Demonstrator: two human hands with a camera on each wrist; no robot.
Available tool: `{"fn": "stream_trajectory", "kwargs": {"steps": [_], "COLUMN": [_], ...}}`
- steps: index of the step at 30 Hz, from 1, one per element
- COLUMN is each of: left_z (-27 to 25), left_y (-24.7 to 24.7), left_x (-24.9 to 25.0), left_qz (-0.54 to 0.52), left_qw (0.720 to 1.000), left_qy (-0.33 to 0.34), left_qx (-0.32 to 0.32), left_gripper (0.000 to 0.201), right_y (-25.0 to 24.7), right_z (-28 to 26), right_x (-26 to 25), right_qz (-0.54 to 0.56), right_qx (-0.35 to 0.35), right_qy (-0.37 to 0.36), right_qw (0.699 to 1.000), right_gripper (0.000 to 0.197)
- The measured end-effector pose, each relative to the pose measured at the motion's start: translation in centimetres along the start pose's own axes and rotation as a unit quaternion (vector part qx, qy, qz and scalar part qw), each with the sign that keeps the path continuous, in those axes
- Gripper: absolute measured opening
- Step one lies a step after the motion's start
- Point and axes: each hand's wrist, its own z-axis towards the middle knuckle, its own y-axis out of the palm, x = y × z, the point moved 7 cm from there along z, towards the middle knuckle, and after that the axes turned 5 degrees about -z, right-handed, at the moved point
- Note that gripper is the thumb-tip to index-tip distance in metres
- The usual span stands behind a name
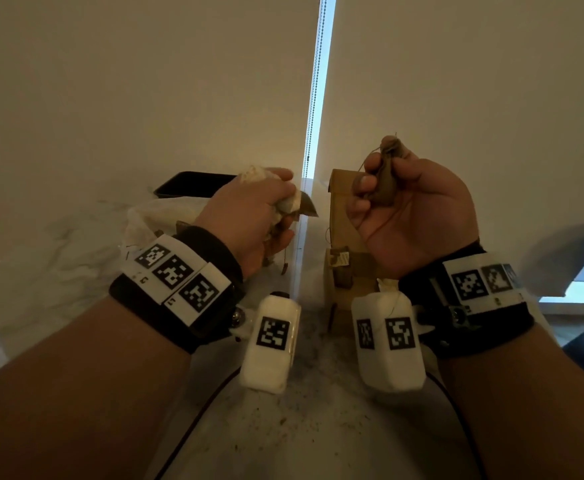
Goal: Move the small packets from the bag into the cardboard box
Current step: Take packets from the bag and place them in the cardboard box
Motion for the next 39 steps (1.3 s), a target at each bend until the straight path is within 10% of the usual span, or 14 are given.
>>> {"fn": "stream_trajectory", "kwargs": {"steps": [16, 22, 26, 30, 39], "left_z": [-1.5, -0.8, -0.4, -0.1, -1.4], "left_y": [2.9, 0.9, -1.5, -1.2, 2.1], "left_x": [-1.3, 2.2, 4.5, 3.9, 1.4], "left_qz": [0.266, 0.251, 0.217, 0.294, 0.439], "left_qw": [0.945, 0.948, 0.935, 0.924, 0.868], "left_qy": [0.049, 0.195, 0.269, 0.243, 0.189], "left_qx": [-0.184, -0.028, 0.080, 0.041, -0.130], "left_gripper": [0.018, 0.017, 0.020, 0.024, 0.018], "right_y": [0.2, -1.4, -1.5, 0.7, -1.0], "right_z": [0.1, 0.1, -1.2, -1.7, -0.3], "right_x": [0.2, 0.4, 2.4, 1.4, -0.7], "right_qz": [0.043, -0.069, -0.251, -0.158, -0.078], "right_qx": [-0.001, 0.060, -0.029, -0.114, 0.014], "right_qy": [0.000, 0.064, 0.197, 0.123, 0.004], "right_qw": [0.999, 0.994, 0.947, 0.973, 0.997], "right_gripper": [0.020, 0.024, 0.028, 0.028, 0.032]}}
